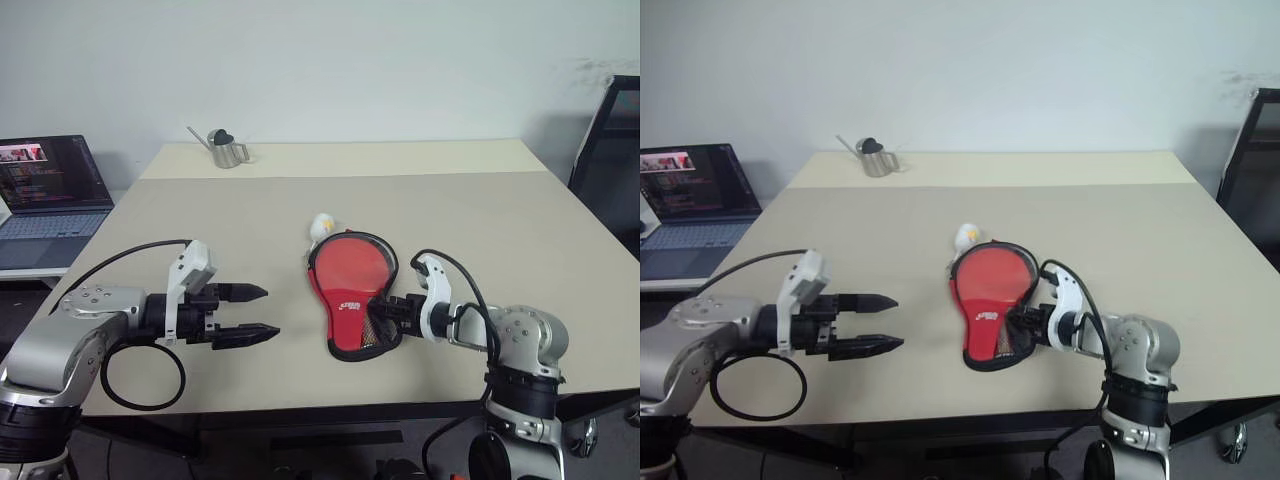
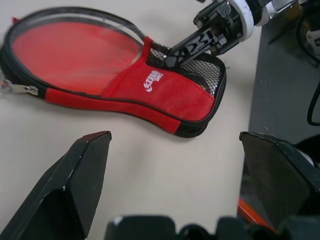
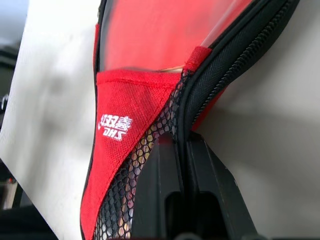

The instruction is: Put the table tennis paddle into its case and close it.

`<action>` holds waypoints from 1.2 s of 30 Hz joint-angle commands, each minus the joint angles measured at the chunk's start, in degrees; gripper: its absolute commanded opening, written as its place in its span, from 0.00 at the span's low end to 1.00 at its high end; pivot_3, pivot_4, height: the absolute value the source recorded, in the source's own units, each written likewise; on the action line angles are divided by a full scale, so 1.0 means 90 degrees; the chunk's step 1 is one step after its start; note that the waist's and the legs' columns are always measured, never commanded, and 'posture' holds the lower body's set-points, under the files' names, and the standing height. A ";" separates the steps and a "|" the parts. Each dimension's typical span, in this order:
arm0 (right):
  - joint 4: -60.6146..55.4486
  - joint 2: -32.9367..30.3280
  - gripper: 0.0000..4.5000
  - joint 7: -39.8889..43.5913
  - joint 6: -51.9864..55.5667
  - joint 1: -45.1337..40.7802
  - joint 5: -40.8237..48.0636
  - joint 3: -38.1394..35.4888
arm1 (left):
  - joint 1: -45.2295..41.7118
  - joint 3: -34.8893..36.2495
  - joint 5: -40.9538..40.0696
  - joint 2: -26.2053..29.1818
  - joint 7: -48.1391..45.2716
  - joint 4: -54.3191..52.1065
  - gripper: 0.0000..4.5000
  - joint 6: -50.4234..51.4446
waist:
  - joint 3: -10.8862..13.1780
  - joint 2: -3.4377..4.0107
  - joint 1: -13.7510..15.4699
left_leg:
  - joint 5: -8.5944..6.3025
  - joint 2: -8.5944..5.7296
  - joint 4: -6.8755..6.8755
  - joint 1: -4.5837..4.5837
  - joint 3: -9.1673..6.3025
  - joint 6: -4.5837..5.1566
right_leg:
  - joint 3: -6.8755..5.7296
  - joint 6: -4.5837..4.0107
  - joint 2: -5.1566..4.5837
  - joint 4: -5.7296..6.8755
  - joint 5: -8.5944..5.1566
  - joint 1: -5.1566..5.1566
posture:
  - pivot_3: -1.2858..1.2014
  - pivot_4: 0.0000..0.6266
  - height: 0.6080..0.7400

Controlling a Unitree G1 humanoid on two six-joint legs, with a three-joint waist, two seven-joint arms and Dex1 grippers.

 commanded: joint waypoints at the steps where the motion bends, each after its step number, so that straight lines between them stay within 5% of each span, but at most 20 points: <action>1: -0.0677 0.0426 0.00 -0.0913 0.0074 0.0405 0.0825 -0.0143 | 0.0036 0.0064 -0.0171 0.0192 -0.0126 -0.0219 1.00 0.0021 | 0.0000 -0.0001 0.0002 | 0.0000 0.0001 -0.0003 0.0000 -0.0001 0.0000 | -0.0001 -0.0004 0.0000 0.0000 -0.0002 0.0000 | 0.52 0.24 1.00; 11: -0.1345 0.1698 0.00 -0.4001 0.0074 0.1084 0.3138 -0.0602 | -0.0018 -0.0041 -0.0235 0.0301 -0.0276 -0.0177 1.00 0.0030 | 0.0000 -0.0001 0.0067 | 0.0000 0.0005 -0.0010 0.0000 0.0001 0.0000 | -0.0002 -0.0011 0.0000 -0.0003 -0.0008 -0.0004 | 0.52 0.24 1.00; 16: -0.1212 0.1568 0.00 -0.5198 -0.0056 0.1347 0.4475 -0.0537 | -0.0027 -0.0110 -0.0268 0.0403 -0.0405 -0.0171 1.00 0.0037 | -0.0001 -0.0001 0.0073 | 0.0000 0.0005 -0.0014 0.0000 0.0002 0.0001 | -0.0001 -0.0013 0.0000 -0.0008 -0.0010 -0.0004 | 0.52 0.24 1.00; 21: -0.0662 0.0531 0.00 -0.6357 -0.1290 0.1461 0.6261 0.0448 | -0.0147 -0.0218 -0.0216 0.0391 -0.0450 -0.0042 1.00 0.0002 | 0.0000 -0.0001 0.0058 | -0.0001 0.0012 -0.0019 -0.0001 0.0006 0.0001 | 0.0001 -0.0018 0.0001 -0.0009 -0.0013 -0.0009 | 0.52 0.24 1.00; 23: -0.0475 0.0060 0.00 -0.6539 -0.1689 0.1346 0.6629 0.0768 | -0.0195 -0.0267 -0.0207 0.0372 -0.0434 -0.0018 1.00 -0.0007 | -0.0001 -0.0001 0.0045 | 0.0000 0.0019 -0.0019 0.0000 0.0009 0.0001 | 0.0003 -0.0012 0.0008 -0.0011 -0.0018 -0.0009 | 0.52 0.24 1.00; 30: -0.0433 -0.1669 0.45 -0.5561 -0.2092 0.0875 0.6484 0.1655 | -0.0202 -0.0245 -0.0233 0.0291 -0.0303 -0.0016 1.00 -0.0017 | -0.0001 -0.0002 0.0060 | 0.0000 0.0028 -0.0018 0.0000 0.0015 0.0001 | 0.0010 -0.0003 0.0021 -0.0013 -0.0024 -0.0011 | 0.52 0.24 1.00; 36: -0.0494 -0.2524 0.45 -0.4301 -0.2404 0.0788 0.5726 0.1894 | -0.0140 -0.0193 -0.0284 0.0227 -0.0173 -0.0080 1.00 -0.0004 | -0.0001 -0.0002 0.0087 | -0.0001 0.0064 -0.0018 0.0000 0.0017 0.0001 | 0.0007 -0.0011 0.0053 -0.0017 -0.0025 -0.0012 | 0.52 0.24 1.00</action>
